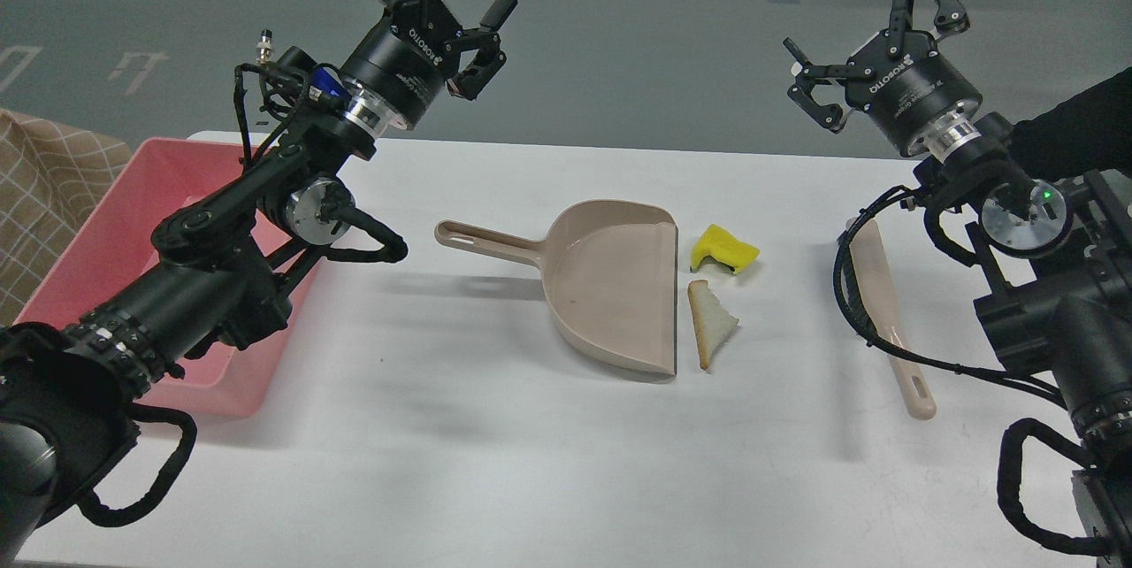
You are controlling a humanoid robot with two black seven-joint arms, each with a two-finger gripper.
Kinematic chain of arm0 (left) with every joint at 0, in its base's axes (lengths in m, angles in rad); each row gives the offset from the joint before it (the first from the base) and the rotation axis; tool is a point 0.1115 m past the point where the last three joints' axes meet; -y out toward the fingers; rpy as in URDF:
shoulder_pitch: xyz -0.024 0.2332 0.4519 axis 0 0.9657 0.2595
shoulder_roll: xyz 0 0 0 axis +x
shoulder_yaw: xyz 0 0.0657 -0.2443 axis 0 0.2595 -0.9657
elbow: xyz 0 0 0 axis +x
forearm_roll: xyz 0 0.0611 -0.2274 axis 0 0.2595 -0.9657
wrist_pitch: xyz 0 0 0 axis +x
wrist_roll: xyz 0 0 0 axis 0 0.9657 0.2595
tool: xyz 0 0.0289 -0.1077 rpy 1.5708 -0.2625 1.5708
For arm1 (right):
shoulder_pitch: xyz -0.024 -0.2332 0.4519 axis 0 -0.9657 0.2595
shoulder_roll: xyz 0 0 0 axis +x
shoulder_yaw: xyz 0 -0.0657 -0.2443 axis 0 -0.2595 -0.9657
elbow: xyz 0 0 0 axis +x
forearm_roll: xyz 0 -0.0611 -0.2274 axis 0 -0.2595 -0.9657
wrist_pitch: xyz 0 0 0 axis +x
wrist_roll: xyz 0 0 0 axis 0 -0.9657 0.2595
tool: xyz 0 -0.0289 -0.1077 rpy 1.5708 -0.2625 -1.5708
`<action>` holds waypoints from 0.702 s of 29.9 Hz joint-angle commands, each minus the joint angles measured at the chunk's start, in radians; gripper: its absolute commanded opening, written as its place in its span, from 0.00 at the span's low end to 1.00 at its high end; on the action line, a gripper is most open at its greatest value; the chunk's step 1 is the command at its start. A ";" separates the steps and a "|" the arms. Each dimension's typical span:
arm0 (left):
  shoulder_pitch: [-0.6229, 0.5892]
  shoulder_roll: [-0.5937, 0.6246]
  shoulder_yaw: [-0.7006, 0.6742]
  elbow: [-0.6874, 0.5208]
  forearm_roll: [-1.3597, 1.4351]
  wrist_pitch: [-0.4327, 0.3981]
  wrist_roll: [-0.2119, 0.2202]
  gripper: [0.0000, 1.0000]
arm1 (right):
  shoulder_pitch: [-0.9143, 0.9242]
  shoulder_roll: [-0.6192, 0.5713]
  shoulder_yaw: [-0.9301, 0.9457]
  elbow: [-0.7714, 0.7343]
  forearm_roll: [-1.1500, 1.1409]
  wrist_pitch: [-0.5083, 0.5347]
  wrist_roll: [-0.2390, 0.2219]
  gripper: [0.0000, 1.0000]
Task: Sweep and dump garbage into bin
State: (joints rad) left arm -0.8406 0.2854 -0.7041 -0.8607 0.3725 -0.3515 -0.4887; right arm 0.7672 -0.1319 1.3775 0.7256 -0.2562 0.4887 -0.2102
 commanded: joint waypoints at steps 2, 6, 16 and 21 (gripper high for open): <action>0.000 0.000 0.000 0.000 -0.001 0.000 0.000 0.98 | 0.000 0.000 0.000 0.000 0.000 0.000 0.000 1.00; 0.000 0.000 0.001 0.000 0.000 0.005 0.000 0.98 | 0.000 0.000 0.000 0.000 0.000 0.000 0.000 1.00; 0.000 0.000 0.001 0.000 0.000 -0.001 0.000 0.98 | 0.000 0.002 0.000 0.002 0.000 0.000 0.000 1.00; 0.000 0.000 0.001 0.000 -0.001 -0.004 0.000 0.98 | 0.000 0.000 0.000 0.002 0.000 0.000 0.000 1.00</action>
State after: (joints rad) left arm -0.8406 0.2853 -0.7025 -0.8605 0.3726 -0.3525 -0.4887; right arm 0.7671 -0.1316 1.3774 0.7271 -0.2561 0.4887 -0.2102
